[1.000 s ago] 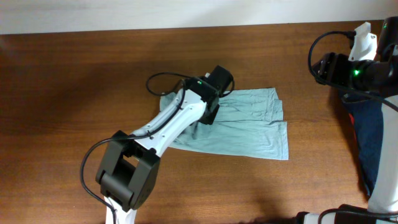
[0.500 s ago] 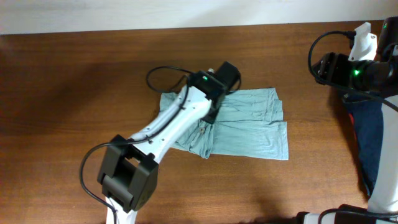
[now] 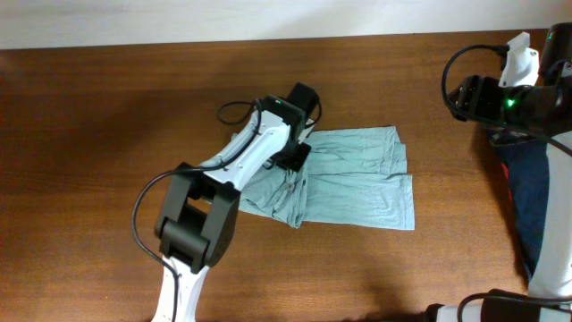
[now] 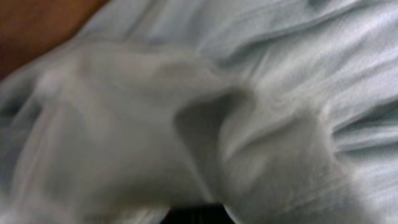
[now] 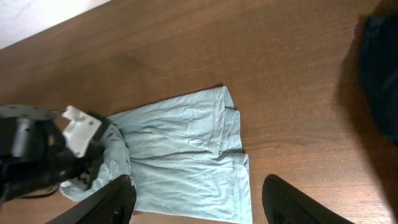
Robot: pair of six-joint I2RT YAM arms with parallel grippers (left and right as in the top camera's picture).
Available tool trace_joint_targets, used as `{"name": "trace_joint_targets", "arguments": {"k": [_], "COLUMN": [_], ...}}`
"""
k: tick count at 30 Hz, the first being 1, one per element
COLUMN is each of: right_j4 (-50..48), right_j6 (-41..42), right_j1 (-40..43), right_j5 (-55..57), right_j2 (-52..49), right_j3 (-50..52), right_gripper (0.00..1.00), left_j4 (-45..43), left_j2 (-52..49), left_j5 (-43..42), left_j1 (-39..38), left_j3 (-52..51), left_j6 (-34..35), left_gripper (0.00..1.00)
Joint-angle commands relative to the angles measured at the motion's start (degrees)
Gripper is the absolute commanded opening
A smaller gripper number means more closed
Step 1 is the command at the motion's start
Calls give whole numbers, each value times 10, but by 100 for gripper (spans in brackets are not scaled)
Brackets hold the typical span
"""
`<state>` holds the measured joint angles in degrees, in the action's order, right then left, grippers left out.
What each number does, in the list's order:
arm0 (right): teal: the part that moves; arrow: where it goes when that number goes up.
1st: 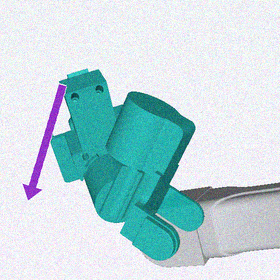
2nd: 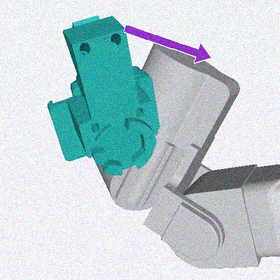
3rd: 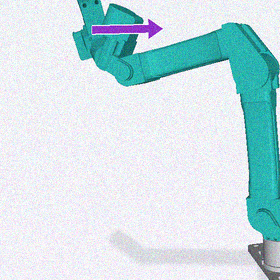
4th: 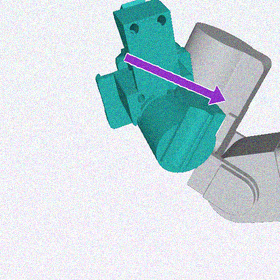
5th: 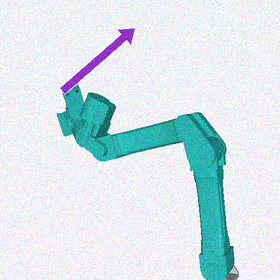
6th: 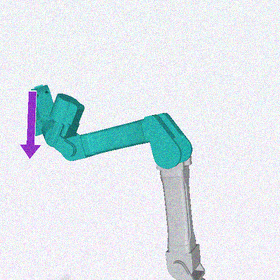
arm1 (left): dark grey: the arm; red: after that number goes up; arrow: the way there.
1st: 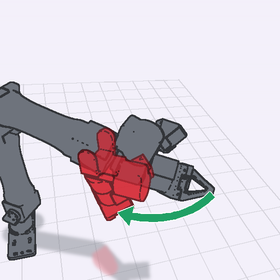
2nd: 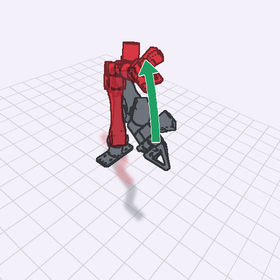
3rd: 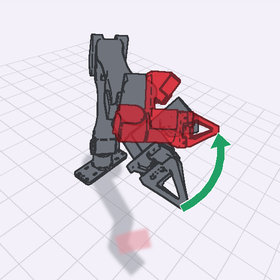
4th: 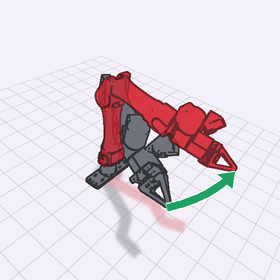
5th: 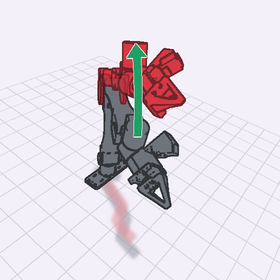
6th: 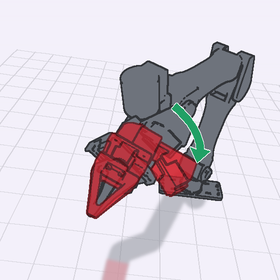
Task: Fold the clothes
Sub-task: 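Lift the shirt's left end with the left gripper and fold it rightward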
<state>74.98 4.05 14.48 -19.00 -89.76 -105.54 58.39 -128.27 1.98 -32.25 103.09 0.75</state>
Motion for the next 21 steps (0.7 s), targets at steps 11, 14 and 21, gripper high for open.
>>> {"name": "trace_joint_targets", "arguments": {"k": [11, 14, 21], "right_j4": [3, 3, 8], "right_j6": [-2, -2, -2], "right_j1": [1, 1, 1], "right_j5": [-5, -5, -5], "right_j2": [-6, -6, -6], "right_j3": [-5, -5, -5], "right_gripper": [70, 70, 70], "left_j4": [21, 90, 209], "left_j2": [-26, -26, -22], "left_j5": [49, 138, 231], "left_j1": [-42, -43, -14], "left_j3": [81, 118, 154], "left_j6": [-55, -25, 19], "left_gripper": [38, 40, 43]}}
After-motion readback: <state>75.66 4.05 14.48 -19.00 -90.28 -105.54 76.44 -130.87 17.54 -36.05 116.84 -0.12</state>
